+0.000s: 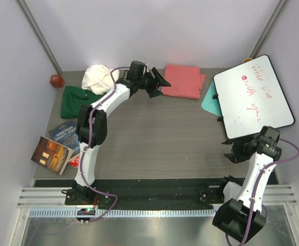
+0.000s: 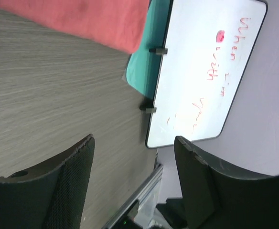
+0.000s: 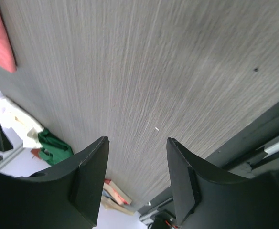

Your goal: Fold and stack the t-shirts

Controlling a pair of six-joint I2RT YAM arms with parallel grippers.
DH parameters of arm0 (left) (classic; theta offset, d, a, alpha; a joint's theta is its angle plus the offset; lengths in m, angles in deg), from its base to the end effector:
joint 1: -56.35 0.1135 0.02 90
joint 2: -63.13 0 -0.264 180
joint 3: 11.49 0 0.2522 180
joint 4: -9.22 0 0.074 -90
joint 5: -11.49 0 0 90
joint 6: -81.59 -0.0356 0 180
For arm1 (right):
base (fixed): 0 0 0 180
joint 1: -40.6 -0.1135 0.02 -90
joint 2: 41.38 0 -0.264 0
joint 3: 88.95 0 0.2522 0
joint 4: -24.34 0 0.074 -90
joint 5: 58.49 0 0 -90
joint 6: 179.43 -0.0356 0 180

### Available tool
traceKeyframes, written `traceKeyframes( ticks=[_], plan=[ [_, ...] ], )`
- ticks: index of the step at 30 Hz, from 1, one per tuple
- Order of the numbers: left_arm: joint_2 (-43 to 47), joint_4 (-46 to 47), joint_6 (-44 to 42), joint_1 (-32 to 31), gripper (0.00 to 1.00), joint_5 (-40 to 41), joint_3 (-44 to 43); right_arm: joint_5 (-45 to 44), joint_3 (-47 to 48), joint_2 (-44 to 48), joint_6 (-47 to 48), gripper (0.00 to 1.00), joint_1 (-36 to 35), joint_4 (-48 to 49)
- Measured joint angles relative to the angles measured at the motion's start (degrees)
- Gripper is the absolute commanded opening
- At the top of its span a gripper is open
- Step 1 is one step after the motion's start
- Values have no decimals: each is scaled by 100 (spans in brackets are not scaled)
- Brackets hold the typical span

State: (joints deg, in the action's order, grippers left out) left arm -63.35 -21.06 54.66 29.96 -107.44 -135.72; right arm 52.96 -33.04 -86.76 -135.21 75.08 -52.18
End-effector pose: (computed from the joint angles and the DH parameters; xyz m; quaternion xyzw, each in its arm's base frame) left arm 0.4560 -0.2455 0.2593 -0.1532 0.8437 -0.4832 0.1766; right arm 0.1113 -0.0607 0.2496 0.5898 0.7597 0.2013 0.1855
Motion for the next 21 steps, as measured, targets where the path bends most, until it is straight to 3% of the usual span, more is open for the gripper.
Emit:
traceKeyframes(
  ticks=[4,9,12,16,21],
  plan=[
    [-168,247,444,-234,68,614,-247,234,9,-122,-33,57,-149,151],
    [-1493,850,815,-433,69,1250,-2796,319,144,-354,-52,57,-520,197],
    [-2162,1569,1172,-461,72,1657,-3803,363,306,-560,-66,57,-673,339],
    [-2549,2184,1464,-481,73,2100,-3862,446,326,-544,-74,57,-734,448],
    [-2756,2531,1633,-520,73,2111,-3318,507,313,-474,-70,62,-739,562]
  ],
)
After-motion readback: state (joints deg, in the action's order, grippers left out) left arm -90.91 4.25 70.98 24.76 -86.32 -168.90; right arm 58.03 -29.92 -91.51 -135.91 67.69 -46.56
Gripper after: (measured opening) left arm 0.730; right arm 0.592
